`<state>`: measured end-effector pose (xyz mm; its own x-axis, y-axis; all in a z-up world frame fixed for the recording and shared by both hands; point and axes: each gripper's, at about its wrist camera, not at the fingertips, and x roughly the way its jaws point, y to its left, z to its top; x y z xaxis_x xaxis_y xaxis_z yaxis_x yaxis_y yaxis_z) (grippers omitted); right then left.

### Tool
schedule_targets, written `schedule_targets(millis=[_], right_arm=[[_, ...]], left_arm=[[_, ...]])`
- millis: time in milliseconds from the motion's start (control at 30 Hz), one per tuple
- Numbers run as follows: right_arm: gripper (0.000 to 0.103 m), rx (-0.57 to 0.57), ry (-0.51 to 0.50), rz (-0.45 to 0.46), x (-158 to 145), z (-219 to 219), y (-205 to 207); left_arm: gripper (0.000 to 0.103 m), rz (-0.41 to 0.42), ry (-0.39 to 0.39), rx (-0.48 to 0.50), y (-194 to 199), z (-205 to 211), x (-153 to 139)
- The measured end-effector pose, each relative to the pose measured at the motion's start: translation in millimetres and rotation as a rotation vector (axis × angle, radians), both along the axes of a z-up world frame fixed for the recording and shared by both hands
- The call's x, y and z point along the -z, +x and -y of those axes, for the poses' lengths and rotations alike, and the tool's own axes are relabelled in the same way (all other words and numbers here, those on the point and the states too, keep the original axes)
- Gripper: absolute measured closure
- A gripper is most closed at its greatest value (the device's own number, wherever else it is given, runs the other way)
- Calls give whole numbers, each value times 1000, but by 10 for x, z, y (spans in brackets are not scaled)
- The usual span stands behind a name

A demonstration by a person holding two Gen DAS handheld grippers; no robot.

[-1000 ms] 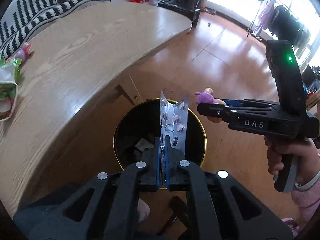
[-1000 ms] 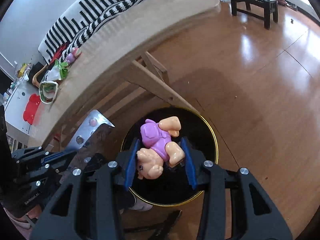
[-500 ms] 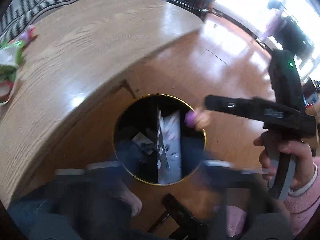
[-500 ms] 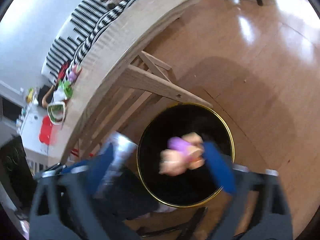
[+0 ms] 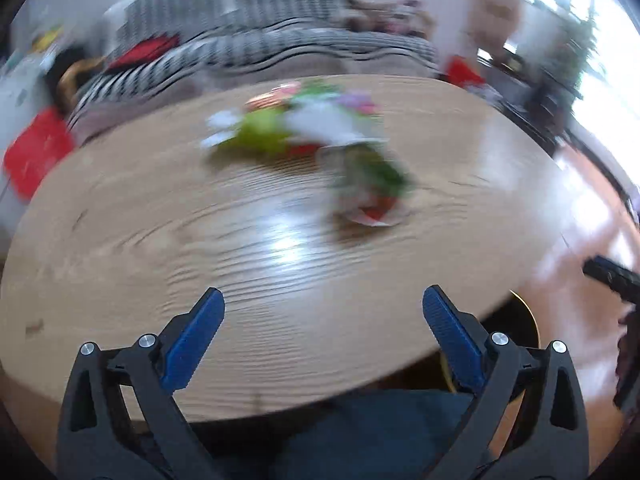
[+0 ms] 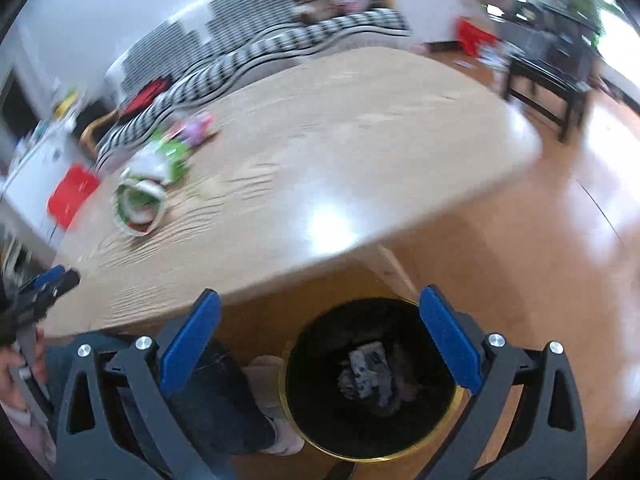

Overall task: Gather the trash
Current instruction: 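Move both open grippers back toward the table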

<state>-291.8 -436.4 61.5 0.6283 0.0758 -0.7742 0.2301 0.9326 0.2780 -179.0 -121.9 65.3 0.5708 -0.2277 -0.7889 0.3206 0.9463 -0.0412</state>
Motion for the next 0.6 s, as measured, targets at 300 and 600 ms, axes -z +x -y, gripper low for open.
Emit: schedule_targets(millis=[300,600], right_arm=[[7,-208,-51,-51,163,-937,752],[5,-358,-225,-124,353,-1530,1402]], left_arm=[[7,-49,40,-170,554,-798,290],[6,-47,68,-104,1023,-670,563]])
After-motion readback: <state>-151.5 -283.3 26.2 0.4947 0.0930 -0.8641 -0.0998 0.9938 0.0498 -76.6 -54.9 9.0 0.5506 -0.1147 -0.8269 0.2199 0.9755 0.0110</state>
